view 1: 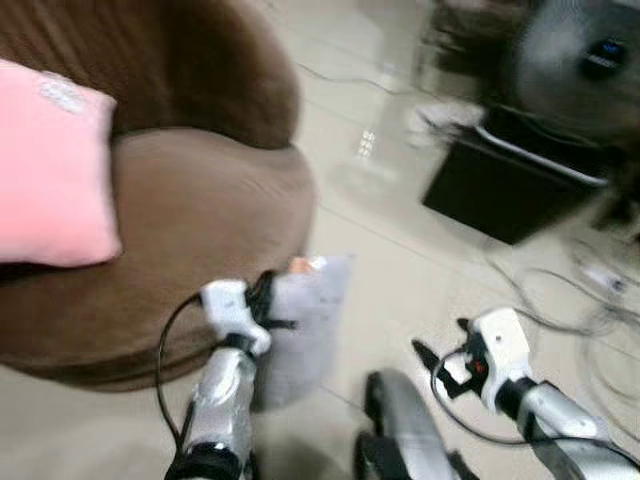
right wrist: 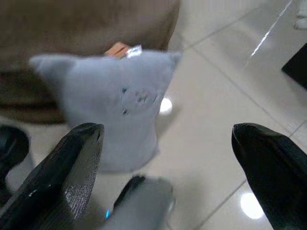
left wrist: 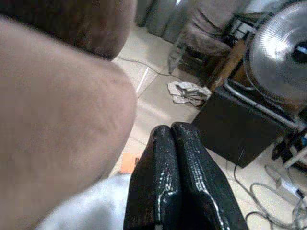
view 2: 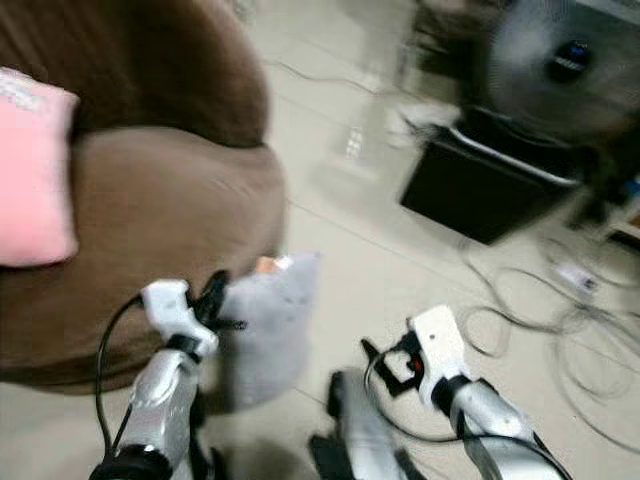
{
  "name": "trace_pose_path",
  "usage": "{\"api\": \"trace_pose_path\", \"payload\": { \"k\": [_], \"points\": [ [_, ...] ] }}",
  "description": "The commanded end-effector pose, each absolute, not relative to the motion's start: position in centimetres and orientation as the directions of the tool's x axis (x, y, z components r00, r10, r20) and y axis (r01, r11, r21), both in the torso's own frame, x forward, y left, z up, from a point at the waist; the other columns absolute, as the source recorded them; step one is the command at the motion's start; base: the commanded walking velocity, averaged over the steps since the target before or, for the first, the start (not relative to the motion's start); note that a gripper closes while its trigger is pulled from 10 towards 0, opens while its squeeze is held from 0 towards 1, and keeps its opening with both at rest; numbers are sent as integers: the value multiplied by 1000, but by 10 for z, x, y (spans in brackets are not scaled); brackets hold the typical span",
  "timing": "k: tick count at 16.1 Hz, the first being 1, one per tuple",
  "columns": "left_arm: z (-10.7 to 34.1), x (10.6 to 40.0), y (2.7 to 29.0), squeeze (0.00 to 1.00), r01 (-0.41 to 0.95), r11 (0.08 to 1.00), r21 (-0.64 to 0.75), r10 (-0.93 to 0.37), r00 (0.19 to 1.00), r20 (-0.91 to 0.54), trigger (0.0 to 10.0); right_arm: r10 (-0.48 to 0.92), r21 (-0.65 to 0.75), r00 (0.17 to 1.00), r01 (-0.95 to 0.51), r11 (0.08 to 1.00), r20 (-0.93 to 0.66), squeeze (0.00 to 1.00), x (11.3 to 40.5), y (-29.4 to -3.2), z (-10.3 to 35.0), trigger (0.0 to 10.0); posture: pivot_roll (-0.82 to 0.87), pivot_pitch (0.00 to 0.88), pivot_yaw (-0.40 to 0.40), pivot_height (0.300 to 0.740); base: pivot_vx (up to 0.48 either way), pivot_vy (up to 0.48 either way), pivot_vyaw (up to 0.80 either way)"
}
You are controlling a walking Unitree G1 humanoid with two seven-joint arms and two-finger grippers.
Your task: Move the pillow to the sofa from floor
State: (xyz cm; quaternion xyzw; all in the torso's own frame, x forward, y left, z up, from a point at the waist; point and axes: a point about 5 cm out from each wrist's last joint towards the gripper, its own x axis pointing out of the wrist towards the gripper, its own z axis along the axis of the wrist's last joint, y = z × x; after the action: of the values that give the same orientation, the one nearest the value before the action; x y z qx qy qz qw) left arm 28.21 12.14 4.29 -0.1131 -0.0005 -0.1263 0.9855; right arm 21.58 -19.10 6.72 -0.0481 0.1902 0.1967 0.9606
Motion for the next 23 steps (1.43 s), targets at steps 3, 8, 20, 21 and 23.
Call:
{"api": "trace_pose_path", "payload": {
  "k": [3,8,20,21,23],
  "points": [
    [44,282,120,0,249,959,-138,-256,966,-35,10000,235,-56,891,-277,959,-389,0,231,-204,48,10000,-10,0,45,588,0,0,0],
    [63,292,144,0,196,981,1,-196,979,-61,10000,172,-50,919,-203,978,-356,0,270,-187,38,10000,19,0,85,588,0,0,0],
    [65,298,155,0,183,978,105,-176,982,-72,10000,215,-76,912,-256,964,-349,0,306,-157,32,10000,72,0,22,588,0,0,-46],
    [65,298,154,0,188,977,104,-182,981,-67,10000,217,-75,912,-258,963,-348,0,306,-157,32,10000,71,0,23,588,0,0,-600],
    [65,298,154,0,188,977,104,-182,981,-67,10000,217,-75,912,-258,963,-348,0,306,-157,32,10000,71,0,23,588,0,0,-600]
  ]
}}
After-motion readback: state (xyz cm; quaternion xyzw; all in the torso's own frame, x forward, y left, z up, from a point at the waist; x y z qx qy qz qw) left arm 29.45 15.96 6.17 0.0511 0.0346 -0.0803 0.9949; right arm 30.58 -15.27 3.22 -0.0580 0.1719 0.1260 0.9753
